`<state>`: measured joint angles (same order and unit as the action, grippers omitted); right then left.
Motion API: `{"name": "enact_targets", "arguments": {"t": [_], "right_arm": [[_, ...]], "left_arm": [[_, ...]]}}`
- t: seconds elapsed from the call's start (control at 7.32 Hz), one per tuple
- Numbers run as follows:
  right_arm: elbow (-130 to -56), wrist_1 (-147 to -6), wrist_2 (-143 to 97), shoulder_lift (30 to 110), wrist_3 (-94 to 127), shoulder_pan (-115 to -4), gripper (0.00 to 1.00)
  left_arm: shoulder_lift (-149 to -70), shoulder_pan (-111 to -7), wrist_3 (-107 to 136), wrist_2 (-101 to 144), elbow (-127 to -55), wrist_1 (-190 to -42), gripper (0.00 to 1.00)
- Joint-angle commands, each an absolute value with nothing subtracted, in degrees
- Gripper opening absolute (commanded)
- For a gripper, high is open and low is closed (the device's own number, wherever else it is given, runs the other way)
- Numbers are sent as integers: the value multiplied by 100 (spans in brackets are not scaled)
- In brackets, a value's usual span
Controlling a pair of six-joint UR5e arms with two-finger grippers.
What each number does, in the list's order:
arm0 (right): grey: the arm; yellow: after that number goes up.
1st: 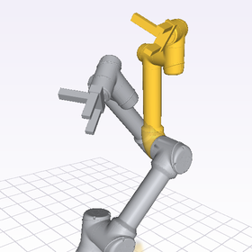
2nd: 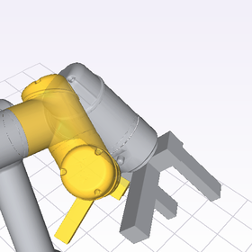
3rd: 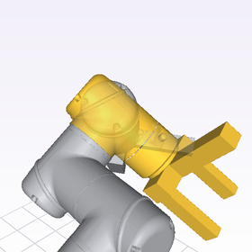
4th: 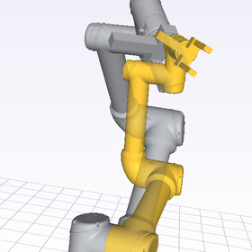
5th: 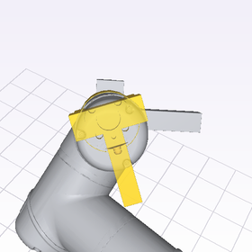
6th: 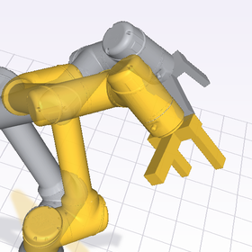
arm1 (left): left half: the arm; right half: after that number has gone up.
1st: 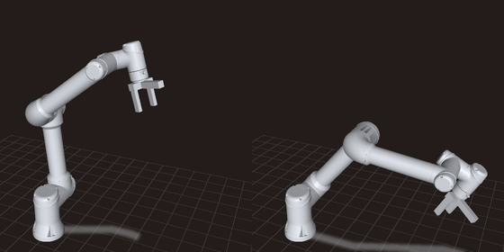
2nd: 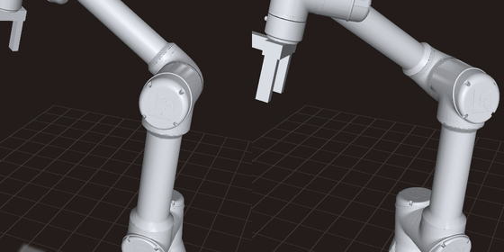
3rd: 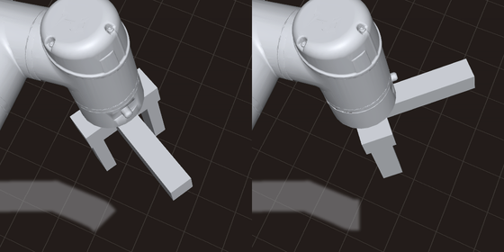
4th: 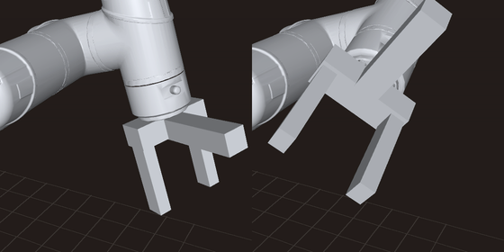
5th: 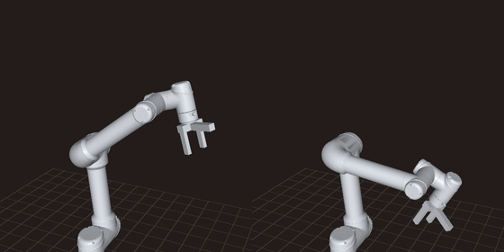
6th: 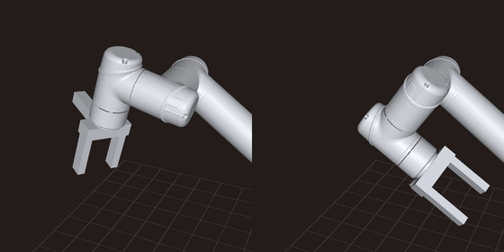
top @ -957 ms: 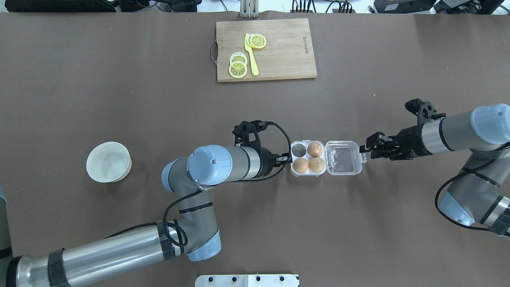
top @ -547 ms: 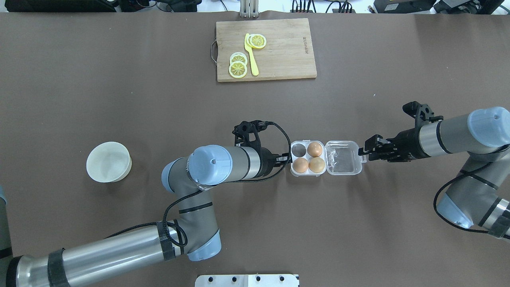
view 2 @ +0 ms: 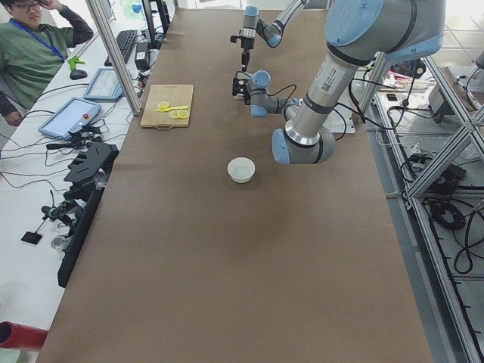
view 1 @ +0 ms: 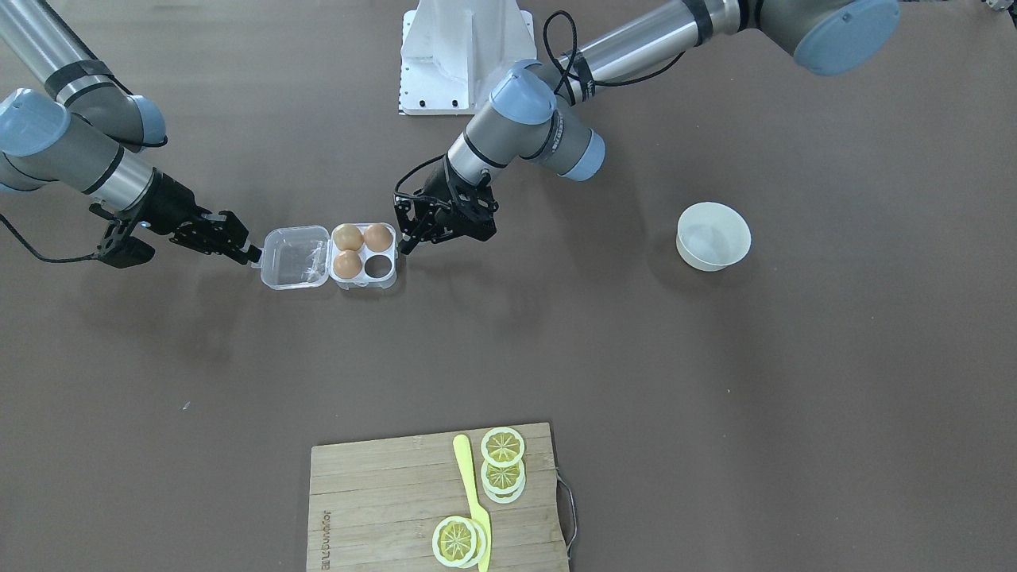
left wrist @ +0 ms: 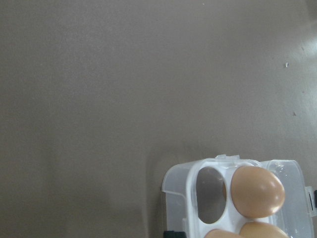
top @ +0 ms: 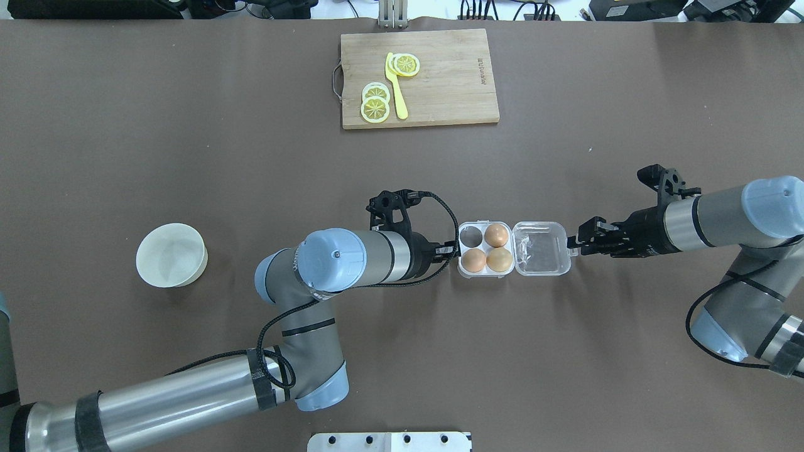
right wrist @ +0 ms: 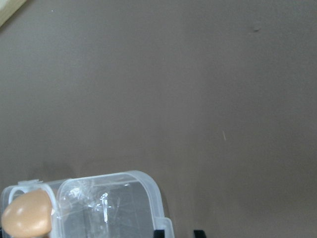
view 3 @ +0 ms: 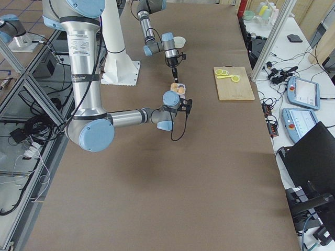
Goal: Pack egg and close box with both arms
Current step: 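Grasp the edge of the clear lid with the right gripper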
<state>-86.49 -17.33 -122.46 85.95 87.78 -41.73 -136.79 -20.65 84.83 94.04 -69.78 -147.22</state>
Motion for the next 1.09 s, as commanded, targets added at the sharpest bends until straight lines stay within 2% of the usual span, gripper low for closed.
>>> {"name": "enact_targets", "arguments": {"t": [0.0, 0.41, 0.68, 0.96], "right_arm": [[-8631, -1670, -12252, 8587, 8780, -4175, 30], [-8640, -1670, -12261, 8587, 8789, -4175, 29], [-8657, -1670, -12252, 8596, 8789, -4175, 23], [-8657, -1670, -12234, 8587, 8798, -4166, 23]], "left_arm": [[-13676, -2065, 8481, 9404, -6979, -14722, 0], [-13667, -2065, 8473, 9404, -6979, -14722, 0], [-13658, -2065, 8473, 9404, -6979, -14739, 0], [-13649, -2065, 8473, 9413, -6979, -14739, 0]]}}
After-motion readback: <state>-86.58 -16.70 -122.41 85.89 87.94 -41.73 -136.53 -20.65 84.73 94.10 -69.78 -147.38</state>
